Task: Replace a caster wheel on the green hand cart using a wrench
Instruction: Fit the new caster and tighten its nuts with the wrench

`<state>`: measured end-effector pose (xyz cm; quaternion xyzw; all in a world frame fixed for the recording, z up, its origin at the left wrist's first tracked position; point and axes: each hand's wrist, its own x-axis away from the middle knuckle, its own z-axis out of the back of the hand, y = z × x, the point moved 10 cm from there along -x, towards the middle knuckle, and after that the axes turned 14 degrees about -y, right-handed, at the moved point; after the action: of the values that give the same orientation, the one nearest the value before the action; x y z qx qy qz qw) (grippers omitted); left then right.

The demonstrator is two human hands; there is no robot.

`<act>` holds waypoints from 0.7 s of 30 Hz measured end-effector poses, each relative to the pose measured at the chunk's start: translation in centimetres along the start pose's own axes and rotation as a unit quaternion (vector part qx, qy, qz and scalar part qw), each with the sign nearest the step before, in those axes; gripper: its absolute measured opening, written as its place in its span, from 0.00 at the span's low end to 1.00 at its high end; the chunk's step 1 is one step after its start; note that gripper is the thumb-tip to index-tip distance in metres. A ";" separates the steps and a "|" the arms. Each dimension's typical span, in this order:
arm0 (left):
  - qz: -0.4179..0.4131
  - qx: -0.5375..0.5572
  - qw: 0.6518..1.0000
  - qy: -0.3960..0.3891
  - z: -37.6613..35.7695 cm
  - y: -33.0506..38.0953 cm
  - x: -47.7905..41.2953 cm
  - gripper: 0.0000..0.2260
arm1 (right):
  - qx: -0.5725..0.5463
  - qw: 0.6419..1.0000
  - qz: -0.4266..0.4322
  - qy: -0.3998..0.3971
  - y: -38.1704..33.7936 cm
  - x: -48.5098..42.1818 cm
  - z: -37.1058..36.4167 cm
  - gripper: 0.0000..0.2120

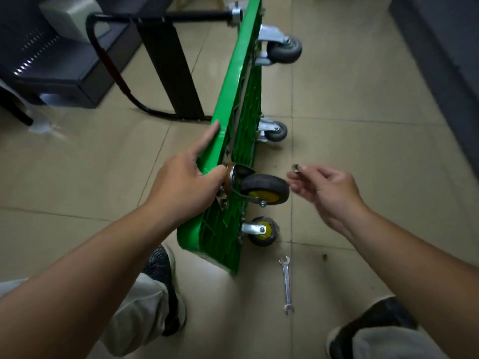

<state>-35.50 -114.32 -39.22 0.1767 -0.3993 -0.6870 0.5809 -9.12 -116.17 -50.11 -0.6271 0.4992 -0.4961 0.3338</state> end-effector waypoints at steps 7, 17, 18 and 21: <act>0.013 -0.048 0.999 -0.002 0.5 -0.4 1.7 0.35 | -0.227 0.951 -0.098 -0.183 -4.6 12.6 -10.2 0.12; 0.001 -0.070 0.998 -0.011 0.5 -1.0 3.9 0.36 | -0.263 0.922 -0.112 -0.262 -5.6 14.4 -14.3 0.16; 0.001 -0.068 0.998 -0.014 0.5 -1.1 4.1 0.36 | -0.259 0.925 -0.110 -0.256 -5.9 14.3 -14.2 0.14; 0.000 -0.076 0.997 -0.013 0.5 -1.0 4.1 0.36 | -0.225 0.937 -0.101 -0.246 -6.3 14.1 -14.0 0.12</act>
<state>-37.57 -117.98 -38.73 0.1228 -0.3535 -0.7180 0.5869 -20.53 -126.84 -36.32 -0.8357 0.4339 -0.2318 0.2441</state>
